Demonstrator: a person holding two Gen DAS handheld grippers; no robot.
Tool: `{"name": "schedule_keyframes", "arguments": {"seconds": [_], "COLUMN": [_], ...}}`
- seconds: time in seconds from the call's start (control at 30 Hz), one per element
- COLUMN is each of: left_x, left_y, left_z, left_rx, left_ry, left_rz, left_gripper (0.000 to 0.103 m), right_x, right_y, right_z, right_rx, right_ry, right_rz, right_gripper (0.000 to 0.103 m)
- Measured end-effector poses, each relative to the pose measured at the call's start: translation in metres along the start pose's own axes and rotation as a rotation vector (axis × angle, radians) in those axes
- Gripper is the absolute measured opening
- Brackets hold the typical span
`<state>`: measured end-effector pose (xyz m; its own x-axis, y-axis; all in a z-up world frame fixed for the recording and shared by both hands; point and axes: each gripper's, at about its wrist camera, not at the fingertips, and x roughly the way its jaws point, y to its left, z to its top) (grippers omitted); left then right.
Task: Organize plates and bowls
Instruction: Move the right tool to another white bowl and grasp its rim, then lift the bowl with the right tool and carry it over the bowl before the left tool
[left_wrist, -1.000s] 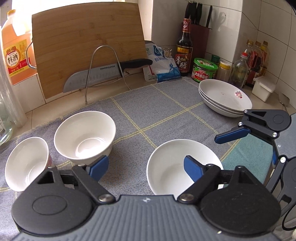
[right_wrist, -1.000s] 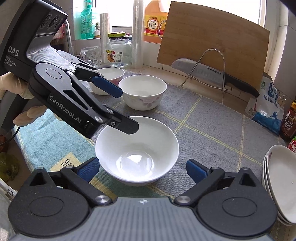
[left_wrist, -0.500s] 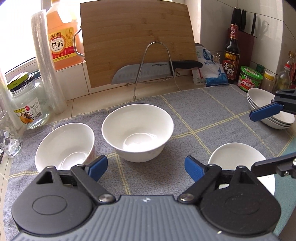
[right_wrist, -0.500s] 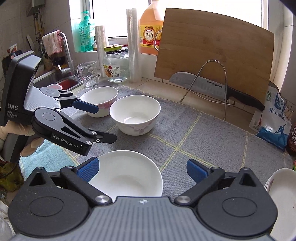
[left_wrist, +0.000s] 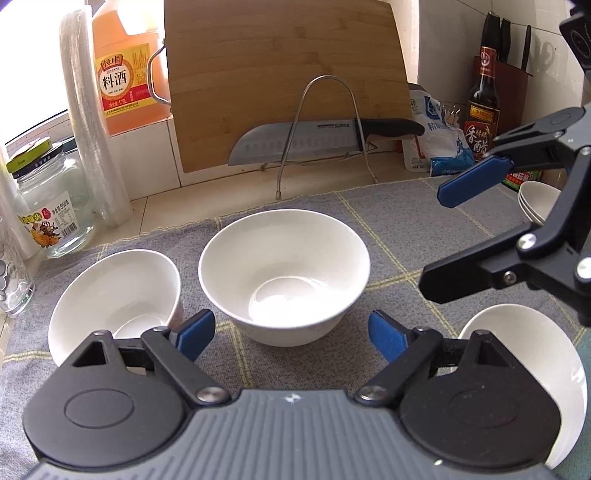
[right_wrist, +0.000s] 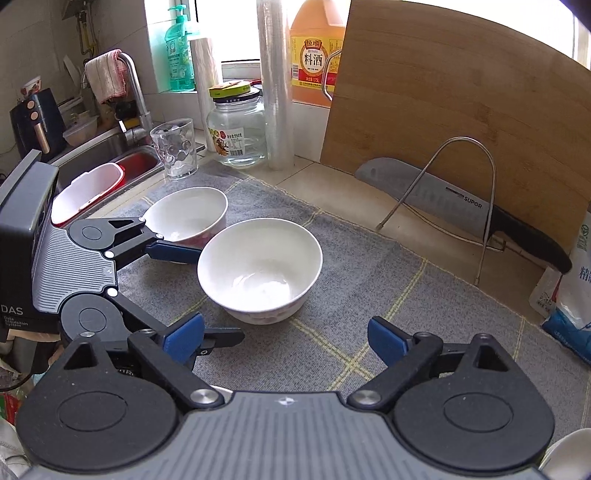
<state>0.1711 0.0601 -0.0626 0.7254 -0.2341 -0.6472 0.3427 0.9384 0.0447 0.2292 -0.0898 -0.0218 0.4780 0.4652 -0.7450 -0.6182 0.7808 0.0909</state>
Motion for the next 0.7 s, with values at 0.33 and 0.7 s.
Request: {"name": "schedule_keyframes", "arguments": {"seconds": [0.33,0.7], "left_x": [0.010,0.013], "left_y": [0.006,0.008], "left_z": [0.000,0.004], "left_rx": [-0.012,-0.027], "left_ry": [0.000,-0.008], "left_rz": [0.022,-0.001], "left_gripper": [0.089,0.087], "right_x": [0.044,0.076], "right_y": [-0.012,-0.021], "right_z": [0.029,0.049], "right_rx": [-0.033,-0.041], "right_ry": [0.064,0.095], "right_rz": [0.065,0.124], "right_gripper": [0.087,0.081]}}
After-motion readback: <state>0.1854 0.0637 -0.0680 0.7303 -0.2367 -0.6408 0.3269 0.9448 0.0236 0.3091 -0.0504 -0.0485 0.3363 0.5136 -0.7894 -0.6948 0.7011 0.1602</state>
